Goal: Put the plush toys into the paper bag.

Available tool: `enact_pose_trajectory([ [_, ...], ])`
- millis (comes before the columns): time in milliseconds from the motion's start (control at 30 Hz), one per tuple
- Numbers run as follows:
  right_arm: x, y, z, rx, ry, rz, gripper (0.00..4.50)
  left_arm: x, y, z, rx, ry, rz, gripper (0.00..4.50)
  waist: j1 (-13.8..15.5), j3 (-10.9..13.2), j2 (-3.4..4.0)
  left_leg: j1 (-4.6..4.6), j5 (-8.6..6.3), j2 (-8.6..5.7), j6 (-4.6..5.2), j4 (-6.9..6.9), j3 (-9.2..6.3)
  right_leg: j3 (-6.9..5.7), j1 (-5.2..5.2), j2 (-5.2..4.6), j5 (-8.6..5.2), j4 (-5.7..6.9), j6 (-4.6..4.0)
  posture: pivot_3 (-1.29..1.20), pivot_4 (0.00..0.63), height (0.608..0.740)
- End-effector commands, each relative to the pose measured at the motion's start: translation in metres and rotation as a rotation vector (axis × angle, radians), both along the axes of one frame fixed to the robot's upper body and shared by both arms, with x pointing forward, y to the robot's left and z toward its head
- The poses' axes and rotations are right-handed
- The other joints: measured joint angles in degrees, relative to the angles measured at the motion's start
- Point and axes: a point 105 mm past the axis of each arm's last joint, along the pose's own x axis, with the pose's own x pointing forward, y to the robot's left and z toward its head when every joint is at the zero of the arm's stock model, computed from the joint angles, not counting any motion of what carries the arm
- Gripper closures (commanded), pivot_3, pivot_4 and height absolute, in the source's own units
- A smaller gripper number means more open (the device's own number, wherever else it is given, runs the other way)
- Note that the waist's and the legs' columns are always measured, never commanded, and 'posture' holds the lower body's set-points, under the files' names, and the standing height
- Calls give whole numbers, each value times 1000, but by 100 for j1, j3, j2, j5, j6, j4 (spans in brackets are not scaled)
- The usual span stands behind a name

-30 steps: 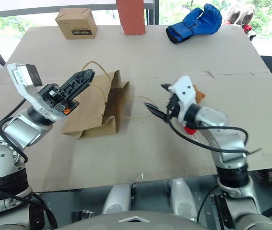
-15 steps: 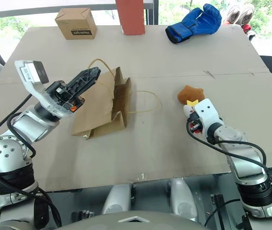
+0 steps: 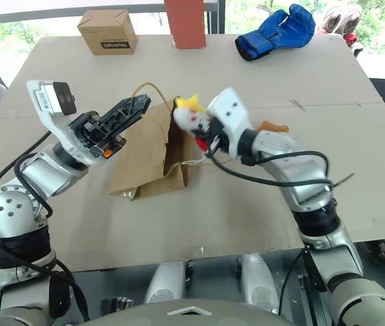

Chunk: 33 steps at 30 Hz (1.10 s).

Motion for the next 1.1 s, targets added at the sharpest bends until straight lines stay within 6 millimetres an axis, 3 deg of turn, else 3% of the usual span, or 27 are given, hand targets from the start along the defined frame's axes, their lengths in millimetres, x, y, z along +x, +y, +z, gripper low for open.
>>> enact_pose_trajectory([
  [33,1,22,-9,19,74,87,4494,-2,-8,11,-7,-66,-13,4500,-10,0,-1,1,0,-1,0,0,1,3,0,0,0,1,0,0,150,740],
  [200,-3,56,-16,24,102,239,4494,-7,-14,5,1,-68,-24,4500,-50,2,1,9,0,2,0,-2,2,8,-4,7,5,13,9,0,150,740],
  [333,-1,72,-25,-19,71,339,4494,-15,-18,1,0,-55,-46,4500,-52,2,1,10,0,5,0,-7,2,8,-5,10,11,15,20,0,150,740],
  [367,0,74,-25,-14,65,352,3531,-17,-18,0,-2,-51,-49,4500,-43,2,1,10,0,5,0,-7,2,8,-5,10,11,14,20,0,150,740],
  [467,1,77,-22,12,52,381,2226,-21,-16,-5,10,-41,-40,4500,-19,3,1,8,0,5,-1,-7,2,8,-5,9,11,13,20,0,150,740],
  [533,4,71,-23,-6,8,357,1704,-21,-9,-7,12,-33,-4,4500,-31,4,2,7,0,5,-1,-6,2,8,-6,8,11,12,20,0,150,740],
  [800,0,3,-16,13,-31,166,1704,-23,22,-19,62,-27,106,4500,-9,4,3,6,0,4,-2,-8,11,11,-10,3,-1,9,-1,0,150,740],
  [1100,-18,-12,-33,-28,150,43,1704,-22,15,-21,48,-42,88,4500,-17,5,4,11,0,10,-2,-16,15,16,-16,9,-2,12,-3,0,150,740],
])
